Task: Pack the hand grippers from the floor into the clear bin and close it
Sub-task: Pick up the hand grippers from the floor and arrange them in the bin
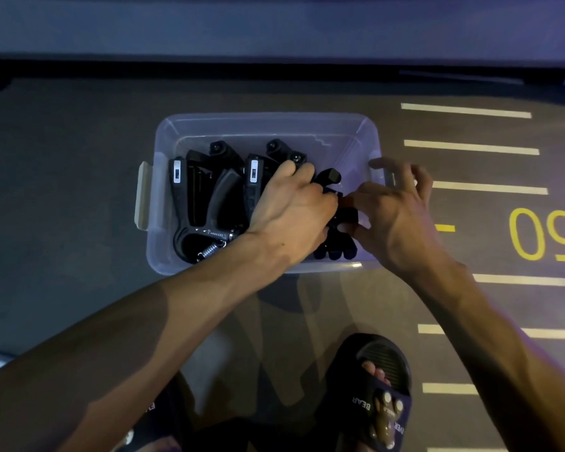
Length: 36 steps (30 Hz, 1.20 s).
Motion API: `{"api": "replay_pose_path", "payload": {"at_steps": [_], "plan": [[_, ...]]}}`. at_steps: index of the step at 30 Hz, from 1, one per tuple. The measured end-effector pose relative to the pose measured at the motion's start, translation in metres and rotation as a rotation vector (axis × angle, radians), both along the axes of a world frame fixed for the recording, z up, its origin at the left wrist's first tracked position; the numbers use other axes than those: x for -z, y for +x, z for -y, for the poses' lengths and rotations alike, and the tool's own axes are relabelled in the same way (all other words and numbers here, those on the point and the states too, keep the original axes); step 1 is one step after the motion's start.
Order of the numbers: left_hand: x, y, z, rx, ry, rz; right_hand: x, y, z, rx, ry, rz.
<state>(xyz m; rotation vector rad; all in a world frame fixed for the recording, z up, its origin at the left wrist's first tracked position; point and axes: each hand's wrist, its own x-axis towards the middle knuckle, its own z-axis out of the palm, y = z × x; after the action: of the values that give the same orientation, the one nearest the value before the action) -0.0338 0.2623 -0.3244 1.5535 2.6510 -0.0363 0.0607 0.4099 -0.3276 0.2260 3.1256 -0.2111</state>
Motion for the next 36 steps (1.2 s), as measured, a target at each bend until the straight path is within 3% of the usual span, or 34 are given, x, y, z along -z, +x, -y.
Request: {"api": "replay_pose_path", "payload": {"at_steps": [8, 30, 36], "plan": [[0.005, -0.004, 0.002, 0.064, 0.100, -0.022, 0.002, -0.001, -0.002, -0.021, -0.007, -0.005], [0.015, -0.002, 0.011, 0.016, 0.056, 0.009, 0.003, -0.001, -0.005, -0.027, -0.029, -0.016], [0.013, -0.004, 0.010, 0.041, 0.132, -0.002, 0.005, -0.002, -0.004, -0.023, -0.050, -0.014]]}}
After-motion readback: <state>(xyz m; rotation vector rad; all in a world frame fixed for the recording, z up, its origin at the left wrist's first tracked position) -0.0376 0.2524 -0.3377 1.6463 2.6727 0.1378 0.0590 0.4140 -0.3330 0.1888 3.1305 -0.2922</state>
